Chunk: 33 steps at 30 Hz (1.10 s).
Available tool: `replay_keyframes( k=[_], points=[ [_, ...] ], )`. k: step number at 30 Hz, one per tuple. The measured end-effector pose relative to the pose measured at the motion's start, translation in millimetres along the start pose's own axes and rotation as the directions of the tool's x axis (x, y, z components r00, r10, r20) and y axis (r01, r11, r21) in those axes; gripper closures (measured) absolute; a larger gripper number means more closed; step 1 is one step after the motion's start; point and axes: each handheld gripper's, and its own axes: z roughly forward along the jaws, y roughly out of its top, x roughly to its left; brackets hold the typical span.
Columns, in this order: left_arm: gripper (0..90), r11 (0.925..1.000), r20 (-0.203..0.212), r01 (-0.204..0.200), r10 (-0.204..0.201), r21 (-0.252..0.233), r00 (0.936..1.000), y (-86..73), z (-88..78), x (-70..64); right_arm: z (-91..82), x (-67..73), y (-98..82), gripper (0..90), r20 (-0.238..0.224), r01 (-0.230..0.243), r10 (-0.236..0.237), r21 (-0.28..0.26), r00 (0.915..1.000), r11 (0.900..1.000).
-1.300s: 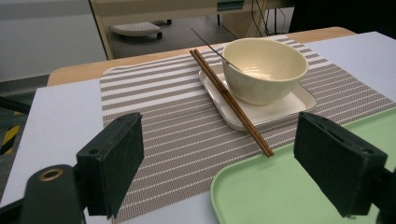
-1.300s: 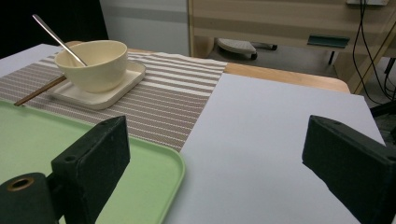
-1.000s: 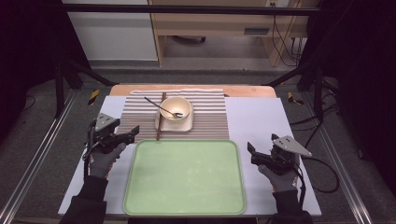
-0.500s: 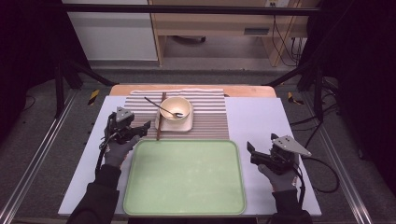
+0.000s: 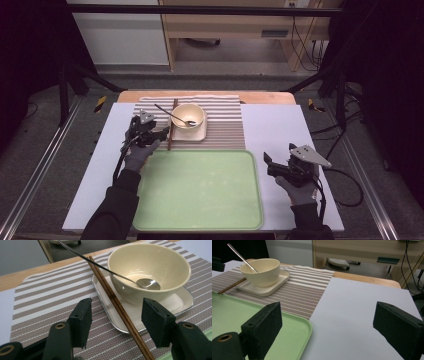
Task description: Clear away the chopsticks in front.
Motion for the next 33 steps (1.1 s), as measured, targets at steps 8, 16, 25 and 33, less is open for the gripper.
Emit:
replay_keyframes(
  k=[8, 16, 25, 33],
  points=[
    [49.9, 0.9993, 0.011, 0.024, -0.024, 0.028, 0.9997, -3.3, 20.5, 0.0, -0.5, -0.1, -0.3, 9.1, 0.008, 0.009, -0.009, -0.003, 0.9999, 1.0],
    [58.8, 0.997, 0.026, 0.035, -0.037, 0.069, 0.999, -5.4, 32.4, -0.2, 0.7, 0.3, -0.8, 9.1, 0.011, 0.014, -0.014, 0.005, 0.9998, 1.0],
    [64.8, 0.9942, 0.051, 0.042, -0.047, 0.099, 0.9976, -10.3, 41.4, -2.3, 0.0, -0.3, -0.5, 9.2, 0.007, 0.011, -0.011, 0.004, 0.9999, 1.0],
    [69.4, 0.9934, 0.059, 0.065, -0.071, 0.095, 0.9957, -10.4, 41.8, -1.2, -0.4, -0.9, -0.9, 9.2, 0.009, 0.009, -0.009, 0.004, 0.9999, 1.0]
  ],
)
